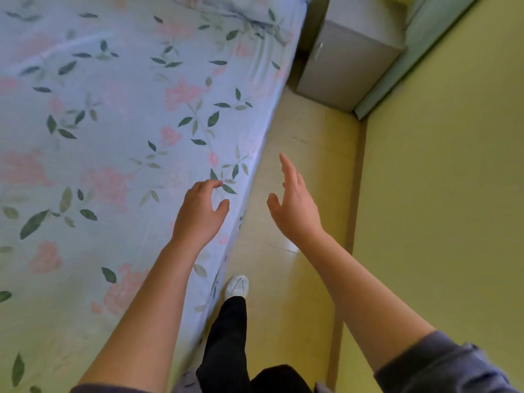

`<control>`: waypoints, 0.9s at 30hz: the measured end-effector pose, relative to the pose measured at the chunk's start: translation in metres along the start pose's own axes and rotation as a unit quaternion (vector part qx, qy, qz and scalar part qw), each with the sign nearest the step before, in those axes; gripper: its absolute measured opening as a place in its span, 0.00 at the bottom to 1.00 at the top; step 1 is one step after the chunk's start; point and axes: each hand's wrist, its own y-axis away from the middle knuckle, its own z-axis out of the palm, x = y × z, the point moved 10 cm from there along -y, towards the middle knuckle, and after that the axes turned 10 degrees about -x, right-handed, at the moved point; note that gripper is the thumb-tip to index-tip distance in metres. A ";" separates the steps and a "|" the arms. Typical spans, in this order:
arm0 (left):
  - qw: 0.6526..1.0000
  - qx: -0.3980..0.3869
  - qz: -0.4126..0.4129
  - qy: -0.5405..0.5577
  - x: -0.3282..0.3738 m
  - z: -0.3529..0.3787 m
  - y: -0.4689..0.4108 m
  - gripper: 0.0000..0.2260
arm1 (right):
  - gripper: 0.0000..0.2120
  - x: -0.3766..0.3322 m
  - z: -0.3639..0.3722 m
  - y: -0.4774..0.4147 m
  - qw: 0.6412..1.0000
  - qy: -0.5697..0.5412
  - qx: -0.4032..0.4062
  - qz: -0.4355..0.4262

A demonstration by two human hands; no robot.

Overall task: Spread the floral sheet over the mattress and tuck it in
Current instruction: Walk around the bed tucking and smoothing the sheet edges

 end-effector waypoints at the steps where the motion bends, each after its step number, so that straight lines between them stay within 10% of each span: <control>1: 1.000 0.003 -0.003 -0.001 0.007 -0.009 -0.018 0.18 | 0.35 0.000 -0.012 -0.020 1.000 0.001 0.001 -0.001; 27: 0.995 0.037 -0.096 0.015 0.163 0.012 -0.590 0.15 | 0.34 0.121 -0.225 -0.659 0.985 0.100 -0.130 -0.055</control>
